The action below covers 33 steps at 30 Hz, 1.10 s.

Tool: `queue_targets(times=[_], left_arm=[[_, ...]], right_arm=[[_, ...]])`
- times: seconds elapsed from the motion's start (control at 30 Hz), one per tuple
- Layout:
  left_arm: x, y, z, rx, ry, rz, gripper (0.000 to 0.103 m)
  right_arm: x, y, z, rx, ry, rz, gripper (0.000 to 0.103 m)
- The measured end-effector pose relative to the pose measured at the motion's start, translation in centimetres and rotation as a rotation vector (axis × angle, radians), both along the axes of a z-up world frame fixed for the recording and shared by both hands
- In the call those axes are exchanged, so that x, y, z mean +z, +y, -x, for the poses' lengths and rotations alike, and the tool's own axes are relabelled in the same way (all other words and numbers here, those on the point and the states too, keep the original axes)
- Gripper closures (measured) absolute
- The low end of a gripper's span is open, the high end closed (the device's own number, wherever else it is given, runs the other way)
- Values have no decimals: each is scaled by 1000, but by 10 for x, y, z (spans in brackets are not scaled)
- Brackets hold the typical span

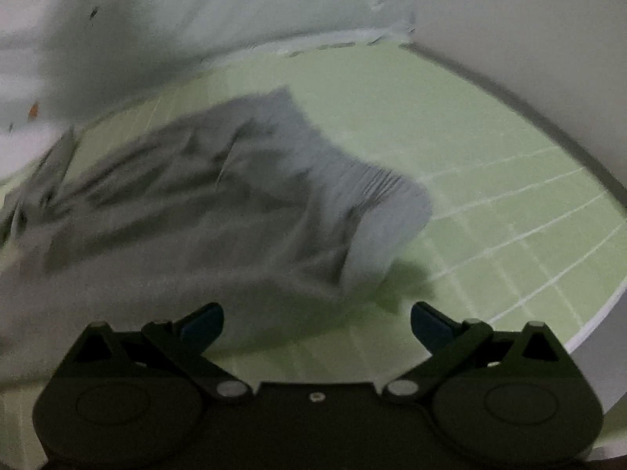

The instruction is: Fold clothes

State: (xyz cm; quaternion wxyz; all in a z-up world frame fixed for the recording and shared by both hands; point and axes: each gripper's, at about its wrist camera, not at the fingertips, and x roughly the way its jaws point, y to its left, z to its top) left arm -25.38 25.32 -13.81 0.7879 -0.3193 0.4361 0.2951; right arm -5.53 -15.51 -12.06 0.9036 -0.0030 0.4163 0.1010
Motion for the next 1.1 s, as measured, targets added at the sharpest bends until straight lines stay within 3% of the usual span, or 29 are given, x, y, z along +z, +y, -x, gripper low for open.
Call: queue_targets(times=[0.13, 0.27, 0.4, 0.5, 0.53, 0.6, 0.67, 0.73, 0.77, 0.9, 1.1], left_arm=[[1, 26, 0, 136, -13, 2, 9], [-7, 46, 9, 309, 89, -25, 9], [-13, 54, 26, 403, 97, 9, 9], [-14, 54, 33, 457, 76, -31, 12], [-14, 54, 35, 485, 69, -48, 12], [-14, 57, 36, 541, 63, -81, 22], [-14, 59, 32, 571, 82, -128, 31], [-15, 61, 28, 594, 105, -184, 37], [-15, 59, 26, 599, 125, -224, 47], [-17, 59, 18, 610, 147, -323, 68], [-21, 79, -2, 622, 132, -379, 79]], right_arm=[[4, -12, -19, -69, -11, -46, 0], [-5, -22, -37, -154, 42, -118, 1], [-15, -22, -43, -188, 92, -174, 11], [-17, -14, -42, -148, 76, -169, 16], [-17, -8, -42, -125, 63, -142, 22], [-17, 3, -45, -77, 39, -68, 33], [-18, 16, -50, -38, 10, 27, 51], [-20, 21, -55, -17, -18, 41, 62], [-20, 20, -58, -15, -27, 36, 67], [-23, 26, -74, -16, -53, 38, 74], [-30, 43, -103, 0, -100, 54, 74]])
